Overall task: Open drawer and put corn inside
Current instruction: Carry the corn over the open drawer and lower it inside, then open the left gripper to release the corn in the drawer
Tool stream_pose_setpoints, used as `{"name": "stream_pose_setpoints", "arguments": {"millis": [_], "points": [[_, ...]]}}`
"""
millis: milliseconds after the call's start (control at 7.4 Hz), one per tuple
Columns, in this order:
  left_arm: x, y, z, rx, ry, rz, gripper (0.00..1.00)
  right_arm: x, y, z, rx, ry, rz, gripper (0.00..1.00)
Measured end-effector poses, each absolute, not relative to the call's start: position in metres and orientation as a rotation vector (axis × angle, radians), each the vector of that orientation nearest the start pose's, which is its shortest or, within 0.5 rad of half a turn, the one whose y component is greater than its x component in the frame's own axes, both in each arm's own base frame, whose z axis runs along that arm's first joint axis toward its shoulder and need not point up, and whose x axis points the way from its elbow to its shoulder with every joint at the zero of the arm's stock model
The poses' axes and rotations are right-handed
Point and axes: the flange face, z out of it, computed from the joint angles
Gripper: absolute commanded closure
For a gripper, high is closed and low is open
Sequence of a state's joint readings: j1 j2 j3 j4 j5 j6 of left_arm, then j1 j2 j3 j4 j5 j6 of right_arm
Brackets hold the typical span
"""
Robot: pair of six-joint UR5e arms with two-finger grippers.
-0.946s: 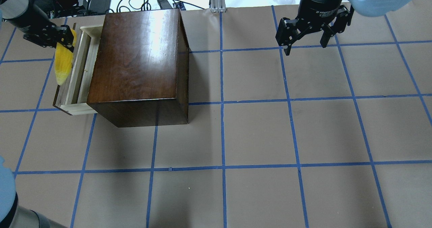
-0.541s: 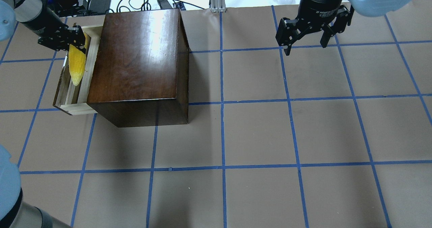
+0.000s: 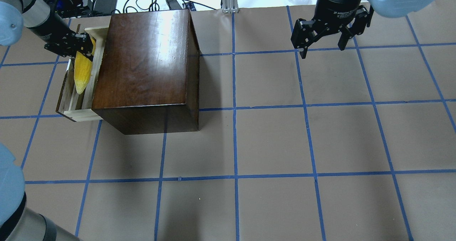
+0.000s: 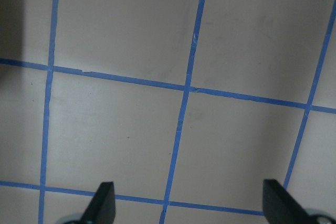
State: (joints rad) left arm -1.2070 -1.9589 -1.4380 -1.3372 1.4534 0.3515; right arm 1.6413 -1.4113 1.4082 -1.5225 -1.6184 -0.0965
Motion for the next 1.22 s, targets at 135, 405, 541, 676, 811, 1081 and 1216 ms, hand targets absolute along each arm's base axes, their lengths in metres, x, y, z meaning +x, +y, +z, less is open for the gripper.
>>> {"name": "stream_pose_setpoints", "arguments": {"millis": [135,405,541,676,811,1081,1216], "points": [[0.092,-0.647,0.357,-0.018,3.259,-0.033,0.0,0.167,-0.544,0.479,-0.268,3.176,0.073,0.0],[0.093,-0.644,0.361,-0.028,3.259,-0.03,0.0,0.167,-0.544,0.479,-0.268,3.176,0.072,0.0],[0.094,-0.643,0.364,-0.034,3.26,-0.026,0.0,0.167,-0.544,0.479,-0.267,3.176,0.073,0.0],[0.095,-0.641,0.368,-0.037,3.261,-0.022,0.0,0.167,-0.544,0.479,-0.266,3.177,0.072,0.0],[0.094,-0.638,0.375,-0.038,3.261,-0.022,0.0,0.167,-0.544,0.479,-0.266,3.177,0.073,0.0],[0.081,-0.628,0.399,-0.019,3.255,-0.042,0.0,0.167,-0.544,0.479,-0.266,3.177,0.072,0.0],[0.062,-0.619,0.42,0.006,3.248,-0.068,0.0,0.167,-0.544,0.479,-0.266,3.177,0.072,0.0]]}}
